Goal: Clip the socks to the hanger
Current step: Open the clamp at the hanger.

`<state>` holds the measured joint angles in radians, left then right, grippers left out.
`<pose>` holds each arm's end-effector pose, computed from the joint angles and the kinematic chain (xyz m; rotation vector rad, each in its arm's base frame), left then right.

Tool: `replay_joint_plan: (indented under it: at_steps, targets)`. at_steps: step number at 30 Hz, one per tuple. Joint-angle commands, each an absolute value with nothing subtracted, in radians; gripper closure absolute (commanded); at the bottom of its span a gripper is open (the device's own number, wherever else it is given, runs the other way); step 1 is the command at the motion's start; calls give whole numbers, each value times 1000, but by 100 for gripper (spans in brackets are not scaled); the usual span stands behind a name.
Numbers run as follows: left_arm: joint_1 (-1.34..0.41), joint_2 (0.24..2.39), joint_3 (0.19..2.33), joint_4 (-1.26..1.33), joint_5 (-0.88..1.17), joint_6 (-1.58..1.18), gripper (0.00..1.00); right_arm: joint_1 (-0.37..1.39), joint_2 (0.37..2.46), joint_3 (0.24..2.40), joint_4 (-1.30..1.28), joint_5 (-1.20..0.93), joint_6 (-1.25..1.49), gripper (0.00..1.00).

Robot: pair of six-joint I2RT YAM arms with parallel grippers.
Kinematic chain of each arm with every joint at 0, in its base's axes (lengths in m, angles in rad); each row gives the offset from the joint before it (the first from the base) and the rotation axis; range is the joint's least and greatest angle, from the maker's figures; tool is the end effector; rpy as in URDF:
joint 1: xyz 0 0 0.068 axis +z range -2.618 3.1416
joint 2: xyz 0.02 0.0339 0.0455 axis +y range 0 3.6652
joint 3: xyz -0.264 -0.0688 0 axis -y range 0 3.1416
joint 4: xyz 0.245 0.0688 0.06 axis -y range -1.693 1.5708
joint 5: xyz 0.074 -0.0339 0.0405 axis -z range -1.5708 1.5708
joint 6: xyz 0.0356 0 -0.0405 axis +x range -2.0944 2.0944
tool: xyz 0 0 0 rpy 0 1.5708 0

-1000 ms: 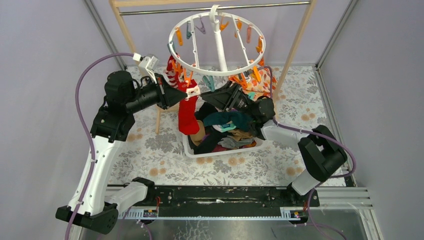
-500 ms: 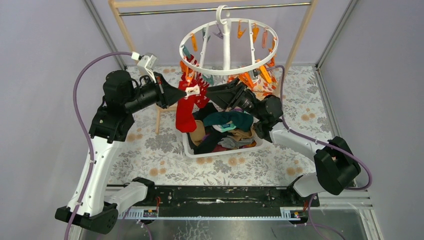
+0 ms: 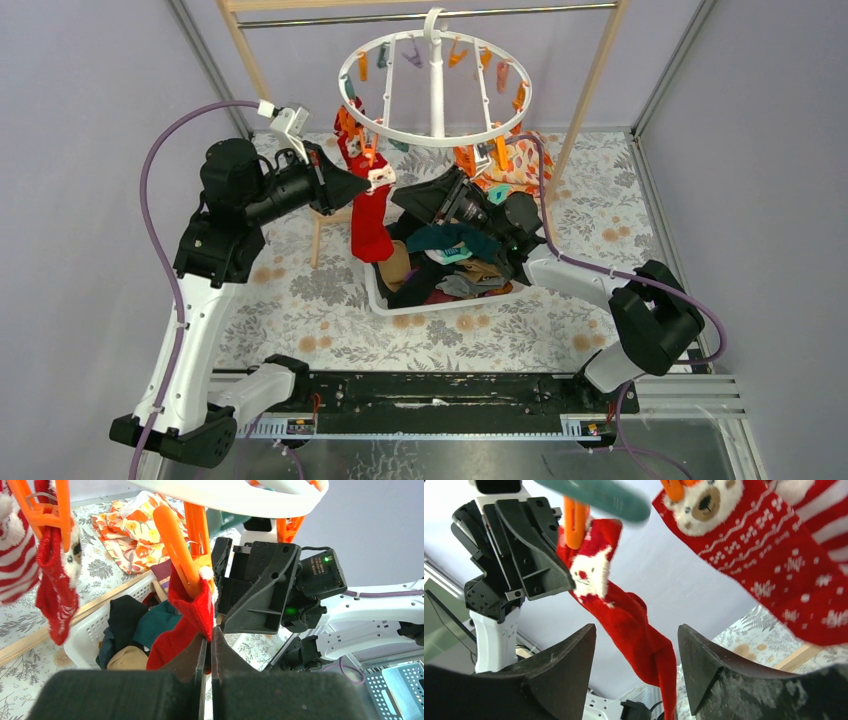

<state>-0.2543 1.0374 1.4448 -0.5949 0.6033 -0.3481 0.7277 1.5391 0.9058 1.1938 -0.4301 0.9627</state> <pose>0.1773 -0.0670 0.4737 0.3722 1.7874 -0.9597 0.2401 0.2337 0.3373 -0.3158 1.1936 1.7200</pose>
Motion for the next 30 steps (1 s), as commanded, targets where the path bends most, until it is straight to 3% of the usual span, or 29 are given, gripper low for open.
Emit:
replay_joint_plan:
  at_steps: [1, 10, 19, 30]
  targets:
    - [-247, 1031, 1481, -600, 610, -334, 98, 733, 1538, 922, 1167, -430, 1043, 33]
    - [-247, 1018, 1479, -607, 606, -321, 100, 729, 1520, 968, 1015, -450, 1017, 35]
    - [-245, 1012, 1485, -612, 606, -314, 100, 697, 1575, 1127, 996, -615, 1010, 38]
    - [-245, 1011, 1483, -621, 606, -305, 100, 670, 1585, 1232, 793, -708, 891, 40]
